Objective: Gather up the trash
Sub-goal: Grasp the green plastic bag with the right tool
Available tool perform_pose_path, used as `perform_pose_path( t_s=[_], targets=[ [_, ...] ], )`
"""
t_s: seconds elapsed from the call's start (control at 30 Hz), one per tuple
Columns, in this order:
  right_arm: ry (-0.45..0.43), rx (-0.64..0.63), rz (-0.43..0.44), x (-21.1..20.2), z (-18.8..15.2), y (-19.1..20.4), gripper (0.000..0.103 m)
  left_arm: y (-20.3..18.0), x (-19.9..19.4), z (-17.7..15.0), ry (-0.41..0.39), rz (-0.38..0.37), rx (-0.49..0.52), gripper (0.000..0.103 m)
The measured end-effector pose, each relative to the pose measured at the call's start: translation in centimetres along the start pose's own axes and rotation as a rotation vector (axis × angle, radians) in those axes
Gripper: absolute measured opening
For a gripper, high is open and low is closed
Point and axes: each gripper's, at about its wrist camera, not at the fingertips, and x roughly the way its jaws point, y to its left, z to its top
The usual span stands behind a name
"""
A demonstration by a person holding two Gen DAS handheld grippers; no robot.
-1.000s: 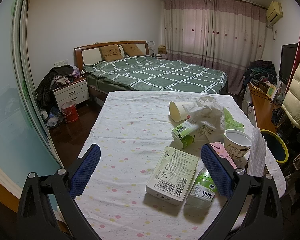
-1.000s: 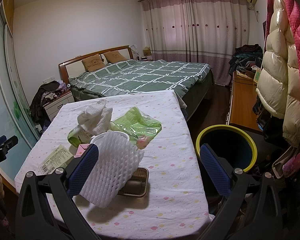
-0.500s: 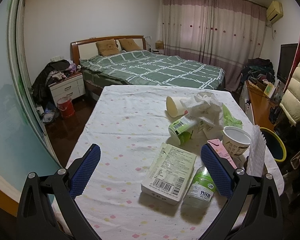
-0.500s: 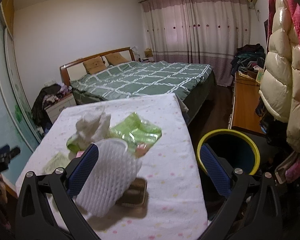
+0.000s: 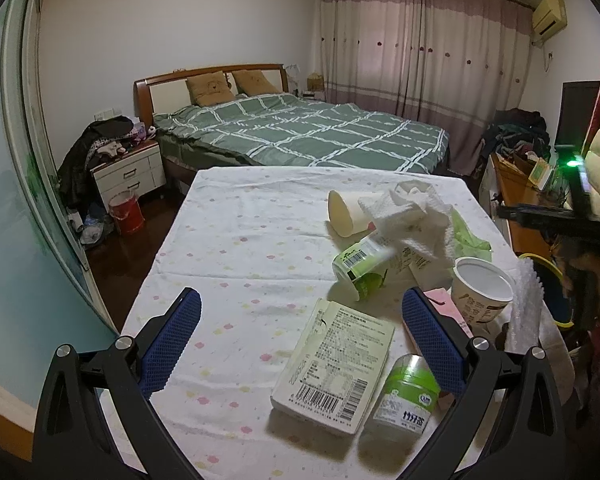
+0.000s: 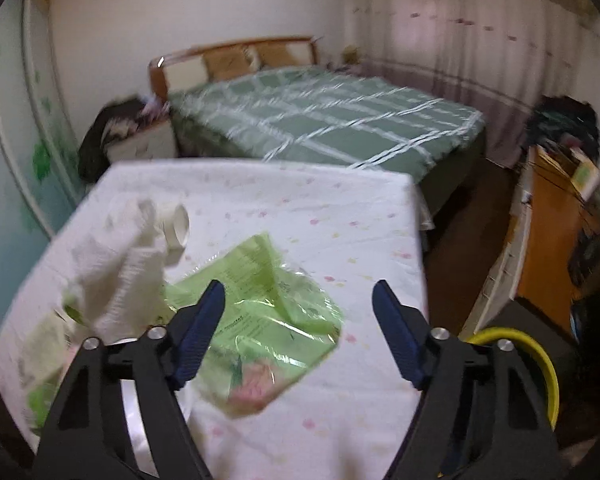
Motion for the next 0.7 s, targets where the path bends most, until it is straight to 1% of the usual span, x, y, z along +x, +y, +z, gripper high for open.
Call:
perform_pose_path(
  t_s=[0.1, 0.2, 0.27, 0.3, 0.37, 0.47, 0.57, 0.67, 0.7],
  targets=[
    [0.066, -0.032, 0.0, 3.7, 0.3, 0.3, 0.065, -0.2, 0.9, 0.2, 0.012, -0.002, 0.001, 0.099],
    [0.105, -0.058, -0.007, 6.3, 0.6, 0.8, 0.063, -0.5, 1.5, 0.4, 0.016, -0.008, 0.011, 0.099],
    [0.132, -0.058, -0.006, 7.8, 0.6, 0.7, 0.055, -0.6, 1.8, 0.6, 0.016, -0.013, 0.013, 0.099],
    [0.143, -0.056, -0.002, 8.2, 0.6, 0.6, 0.053, -0.6, 2.0, 0.6, 0.018, -0.016, 0.013, 0.099],
    [0.165, -0.047, -0.002, 9.2, 0.5, 0.4, 0.041, -0.7, 2.3, 0.7, 0.021, -0.02, 0.014, 0.099],
    [0.191, -0.039, 0.015, 10.1, 0.2, -0.1, 0.028, -0.8, 2.6, 0.8, 0.024, -0.028, 0.016, 0.099],
    [0.179, -0.027, 0.032, 9.9, 0.2, -0.2, 0.015, -1.0, 2.8, 0.9, 0.025, -0.032, 0.022, 0.099],
    [0.159, -0.007, 0.022, 9.1, 0.4, -0.5, 0.008, -1.3, 2.8, 1.0, 0.026, -0.042, 0.027, 0.099],
    [0.15, 0.004, 0.019, 8.8, 0.5, -0.8, 0.007, -1.5, 2.7, 1.0, 0.024, -0.046, 0.03, 0.099]
  ],
)
